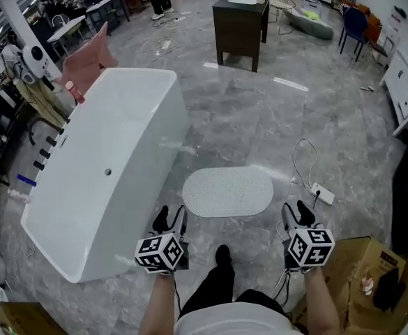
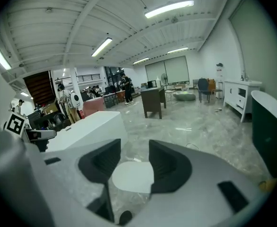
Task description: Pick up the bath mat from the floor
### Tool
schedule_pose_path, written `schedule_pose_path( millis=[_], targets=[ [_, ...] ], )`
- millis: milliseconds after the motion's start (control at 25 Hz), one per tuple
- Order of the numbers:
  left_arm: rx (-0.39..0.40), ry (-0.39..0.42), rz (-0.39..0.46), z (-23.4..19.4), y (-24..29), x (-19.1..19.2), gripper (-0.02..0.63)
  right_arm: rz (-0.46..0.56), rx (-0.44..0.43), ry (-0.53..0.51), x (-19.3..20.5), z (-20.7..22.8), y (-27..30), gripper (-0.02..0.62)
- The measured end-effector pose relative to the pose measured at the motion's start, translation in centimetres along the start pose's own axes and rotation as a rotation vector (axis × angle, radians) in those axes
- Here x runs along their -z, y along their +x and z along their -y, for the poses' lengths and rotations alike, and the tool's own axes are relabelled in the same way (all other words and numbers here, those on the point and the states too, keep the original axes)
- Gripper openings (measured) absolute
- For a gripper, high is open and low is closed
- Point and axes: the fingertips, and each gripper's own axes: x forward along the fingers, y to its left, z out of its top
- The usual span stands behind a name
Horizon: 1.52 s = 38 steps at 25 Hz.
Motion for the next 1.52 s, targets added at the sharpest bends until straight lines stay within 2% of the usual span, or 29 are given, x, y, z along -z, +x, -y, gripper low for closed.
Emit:
schedule_pose_path(
  millis=[360,800,1160,1520],
  targets=[
    [-0.011,0.001,-0.035,-3.5,6.5,-1.9,0.230,-0.072,0.053,0.004,-1.1,1.7,6.9,0.173],
    [-0.069,0.020,-0.108,-6.7,15.8,0.8,0.221,-0.175,0.087,0.036,1.3,6.5,16.4,0.173],
    [-0.123,0.008,-0.137,-11.5,24.4,8.7,0.221,-0.239,0.088,0.015,8.5,9.6,26.9,0.173],
    [-0.154,0.011,-0.161,-17.4,32.1,21.4,0.225,-0.265,0.095,-0.008,20.0,13.9,37.6,0.173]
  ],
)
